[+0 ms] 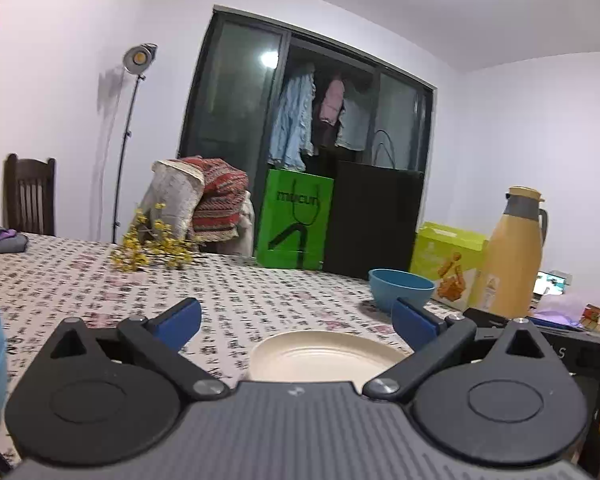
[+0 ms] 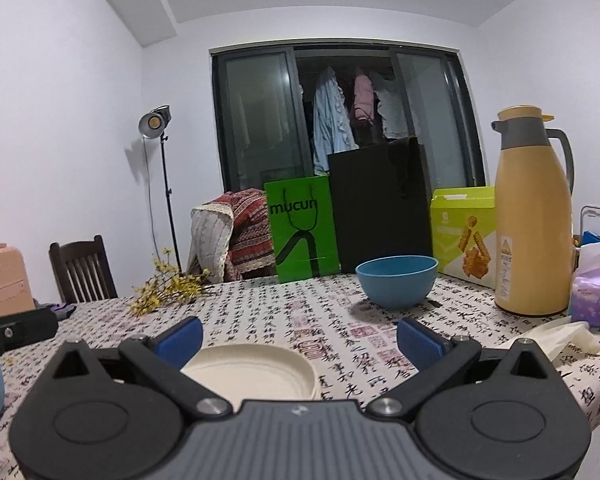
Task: Organize plates and bowls
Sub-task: 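Move both open grippers toward the blue bowl beside the tan thermos, then bring both grippers down to the rim of that blue bowl, then close both grippers on the rim of the blue bowl, then lift the blue bowl off the table with both grippers, then carry the blue bowl with both grippers toward the stacked blue bowls by the vase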
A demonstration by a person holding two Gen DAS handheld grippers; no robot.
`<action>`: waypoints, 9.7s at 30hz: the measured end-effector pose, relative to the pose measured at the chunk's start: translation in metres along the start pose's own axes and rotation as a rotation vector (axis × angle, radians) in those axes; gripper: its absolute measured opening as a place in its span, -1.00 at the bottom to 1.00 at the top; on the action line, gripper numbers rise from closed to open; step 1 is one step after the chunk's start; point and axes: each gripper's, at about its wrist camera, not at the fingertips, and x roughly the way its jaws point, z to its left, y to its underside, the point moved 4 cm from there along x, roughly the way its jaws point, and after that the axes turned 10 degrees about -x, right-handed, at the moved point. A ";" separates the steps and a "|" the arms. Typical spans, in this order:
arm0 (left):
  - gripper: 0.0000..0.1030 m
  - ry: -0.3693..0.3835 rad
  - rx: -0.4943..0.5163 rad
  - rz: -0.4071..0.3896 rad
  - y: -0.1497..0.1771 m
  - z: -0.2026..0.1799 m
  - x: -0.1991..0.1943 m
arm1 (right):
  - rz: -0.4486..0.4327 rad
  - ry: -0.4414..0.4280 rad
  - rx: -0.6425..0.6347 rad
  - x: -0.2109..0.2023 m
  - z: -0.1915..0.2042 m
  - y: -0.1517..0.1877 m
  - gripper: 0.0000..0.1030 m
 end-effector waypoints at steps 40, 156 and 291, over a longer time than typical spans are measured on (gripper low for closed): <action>1.00 0.081 -0.021 0.219 -0.046 -0.081 0.149 | 0.042 0.139 0.025 0.072 -0.097 -0.046 1.00; -0.60 -0.086 -0.103 0.510 0.048 -0.136 0.473 | 0.318 0.248 0.149 0.345 -0.205 0.010 -0.77; -0.76 -0.118 -0.064 0.260 -0.040 -0.067 0.218 | 0.181 0.103 0.136 0.170 -0.051 -0.067 -0.77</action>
